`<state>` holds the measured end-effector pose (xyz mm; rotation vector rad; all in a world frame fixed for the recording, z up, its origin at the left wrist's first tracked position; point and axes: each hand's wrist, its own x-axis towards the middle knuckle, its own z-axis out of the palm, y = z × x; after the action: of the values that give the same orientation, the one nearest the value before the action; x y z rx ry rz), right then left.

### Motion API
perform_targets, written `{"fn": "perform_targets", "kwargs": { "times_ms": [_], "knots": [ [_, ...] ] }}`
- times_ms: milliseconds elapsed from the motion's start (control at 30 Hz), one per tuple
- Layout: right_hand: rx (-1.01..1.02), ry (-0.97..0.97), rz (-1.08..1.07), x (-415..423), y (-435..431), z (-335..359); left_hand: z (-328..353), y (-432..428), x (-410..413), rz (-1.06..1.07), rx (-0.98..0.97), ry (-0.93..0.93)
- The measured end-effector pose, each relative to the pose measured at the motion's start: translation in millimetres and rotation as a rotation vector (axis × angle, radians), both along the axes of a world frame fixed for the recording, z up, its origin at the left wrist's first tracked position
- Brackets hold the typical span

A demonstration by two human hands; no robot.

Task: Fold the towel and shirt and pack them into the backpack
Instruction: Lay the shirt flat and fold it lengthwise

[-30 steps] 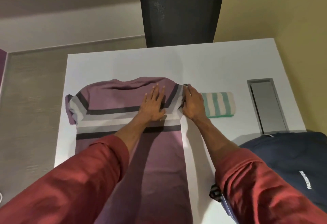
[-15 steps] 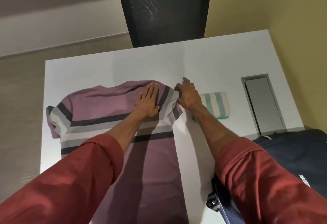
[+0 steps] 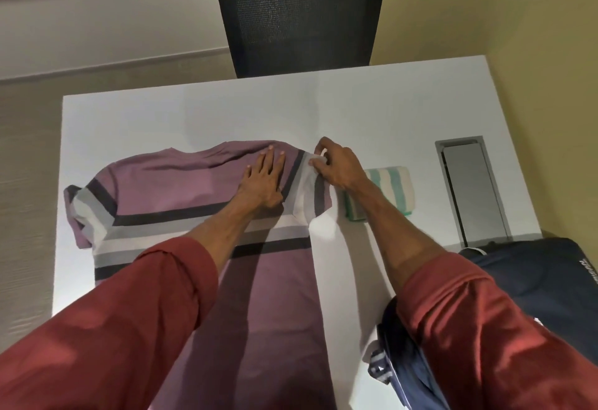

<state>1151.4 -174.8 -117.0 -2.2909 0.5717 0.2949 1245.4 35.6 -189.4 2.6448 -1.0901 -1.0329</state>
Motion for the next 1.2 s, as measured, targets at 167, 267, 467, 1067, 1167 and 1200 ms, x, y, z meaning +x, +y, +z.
{"fn": "perform_targets", "kwargs": {
  "times_ms": [167,267,467,1067,1167,1200],
  "knots": [
    [-0.019,0.191,-0.074,4,-17,-4,0,-1,3,0.017,0.0,-0.012],
    [-0.367,0.102,-0.11,-4,-20,-11,-5,-1,4,0.018,-0.015,-0.062],
    [-0.537,-0.292,0.105,-30,35,-19,-20,-1,-1,0.031,-0.073,-0.17],
    [-0.076,0.027,-0.645,-90,101,-41,-19,-6,-19,-0.018,-0.136,-0.157],
    [-0.061,-0.026,-0.684,-92,99,-39,-23,-7,-18,0.018,-0.097,-0.157],
    [-0.047,-0.058,-0.709,-95,99,-37,-24,-8,-18,0.027,-0.092,-0.157]
  ]
}}
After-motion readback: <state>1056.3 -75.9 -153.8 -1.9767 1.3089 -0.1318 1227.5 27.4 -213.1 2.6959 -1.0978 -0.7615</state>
